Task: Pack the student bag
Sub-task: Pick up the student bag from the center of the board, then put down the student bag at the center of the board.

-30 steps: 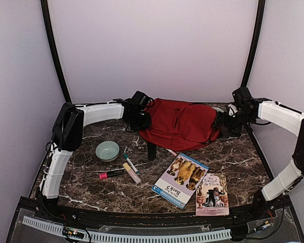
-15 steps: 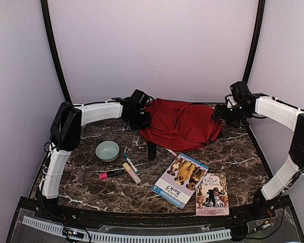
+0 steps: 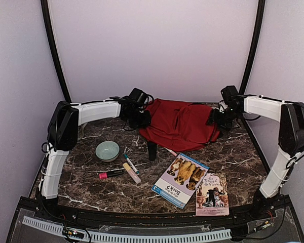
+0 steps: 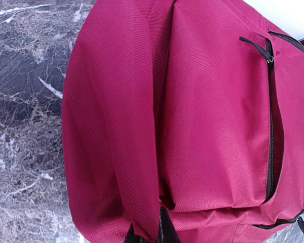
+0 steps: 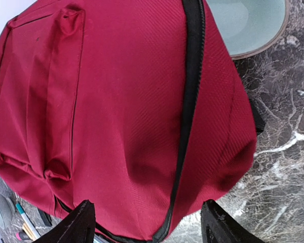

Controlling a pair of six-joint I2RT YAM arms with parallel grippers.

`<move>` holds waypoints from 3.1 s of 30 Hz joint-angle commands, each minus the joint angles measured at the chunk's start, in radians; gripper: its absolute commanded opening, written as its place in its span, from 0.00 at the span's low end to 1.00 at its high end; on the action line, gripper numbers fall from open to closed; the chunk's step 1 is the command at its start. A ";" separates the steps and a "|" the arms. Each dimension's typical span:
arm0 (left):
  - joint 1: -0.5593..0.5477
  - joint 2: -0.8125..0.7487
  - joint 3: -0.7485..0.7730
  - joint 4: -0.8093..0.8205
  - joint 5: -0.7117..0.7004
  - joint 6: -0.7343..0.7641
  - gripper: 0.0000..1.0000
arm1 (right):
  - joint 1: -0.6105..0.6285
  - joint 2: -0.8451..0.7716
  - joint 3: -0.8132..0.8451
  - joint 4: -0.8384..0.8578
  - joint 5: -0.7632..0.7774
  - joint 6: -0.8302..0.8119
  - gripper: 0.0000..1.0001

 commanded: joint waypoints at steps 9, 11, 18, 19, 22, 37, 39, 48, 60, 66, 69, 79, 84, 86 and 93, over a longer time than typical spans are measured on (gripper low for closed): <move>-0.007 -0.102 -0.071 0.046 0.108 0.015 0.00 | 0.014 0.105 0.046 0.015 -0.021 0.006 0.20; -0.007 -0.109 -0.075 0.043 0.106 0.018 0.00 | 0.014 0.112 0.061 0.005 -0.030 -0.005 0.03; -0.003 -0.124 0.009 -0.042 0.044 0.042 0.00 | 0.021 0.090 0.172 -0.037 -0.097 -0.021 0.00; -0.001 -0.125 0.038 -0.067 0.031 0.051 0.00 | 0.026 0.085 0.198 -0.047 -0.107 -0.019 0.00; 0.009 -0.130 0.127 -0.144 -0.023 0.078 0.00 | 0.053 0.074 0.276 -0.075 -0.130 -0.006 0.00; 0.179 -0.268 0.130 -0.379 -0.105 0.134 0.00 | 0.227 0.028 0.163 0.106 -0.293 0.243 0.00; 0.180 -0.267 0.077 -0.377 -0.083 0.140 0.00 | 0.256 0.039 0.128 0.138 -0.318 0.269 0.00; 0.179 -0.260 -0.165 -0.375 -0.079 0.171 0.00 | 0.298 0.092 0.035 0.196 -0.374 0.319 0.00; 0.155 -0.328 -0.160 -0.421 -0.136 0.319 0.56 | 0.294 0.106 0.024 0.147 -0.364 0.228 0.19; 0.048 -0.364 -0.151 -0.437 -0.203 0.425 0.70 | 0.292 0.094 0.076 0.034 -0.306 0.113 0.48; -0.004 -0.401 -0.186 -0.403 -0.159 0.462 0.64 | 0.289 0.078 0.106 -0.045 -0.254 -0.005 0.55; -0.183 -0.749 -0.593 0.057 -0.157 0.637 0.65 | 0.282 -0.225 -0.036 -0.027 -0.098 -0.154 0.58; -0.228 -0.970 -0.899 0.386 -0.083 0.760 0.89 | 0.282 -0.405 -0.136 0.038 -0.047 -0.161 0.64; -0.228 -1.002 -0.947 0.440 -0.107 0.724 0.98 | 0.282 -0.469 -0.192 0.063 -0.036 -0.158 0.68; -0.228 -0.849 -0.889 0.348 -0.213 0.675 0.98 | 0.277 -0.625 -0.310 0.111 0.100 -0.099 1.00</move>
